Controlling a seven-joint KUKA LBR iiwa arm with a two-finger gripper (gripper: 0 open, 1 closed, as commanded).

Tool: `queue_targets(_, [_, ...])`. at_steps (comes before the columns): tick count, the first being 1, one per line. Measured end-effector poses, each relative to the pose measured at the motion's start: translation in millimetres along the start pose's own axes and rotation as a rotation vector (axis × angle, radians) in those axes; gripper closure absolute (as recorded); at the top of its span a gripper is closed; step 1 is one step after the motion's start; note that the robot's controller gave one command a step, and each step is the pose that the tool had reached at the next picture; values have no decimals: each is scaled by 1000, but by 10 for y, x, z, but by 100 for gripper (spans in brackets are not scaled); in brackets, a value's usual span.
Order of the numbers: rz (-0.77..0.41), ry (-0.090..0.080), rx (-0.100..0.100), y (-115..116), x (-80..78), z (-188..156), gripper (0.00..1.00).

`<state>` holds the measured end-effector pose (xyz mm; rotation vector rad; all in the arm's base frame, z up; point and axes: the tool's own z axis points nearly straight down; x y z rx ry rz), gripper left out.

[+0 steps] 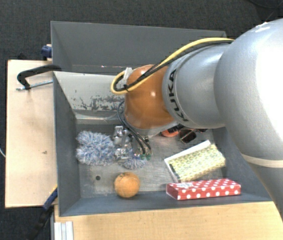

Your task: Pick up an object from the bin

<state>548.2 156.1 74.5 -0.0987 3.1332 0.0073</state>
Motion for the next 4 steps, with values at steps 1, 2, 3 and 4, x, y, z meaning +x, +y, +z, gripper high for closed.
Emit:
queue_targets(1, [0, 0, 0, 0, 0, 0, 100])
queue_targets(2, [-112, 3, 2, -36, -21, -1211, 100])
queue_targets(3, [-112, 3, 2, -37, -21, -1210, 100])
queue_targets(4, [-189, 7, 3, -43, 40, -1574, 100])
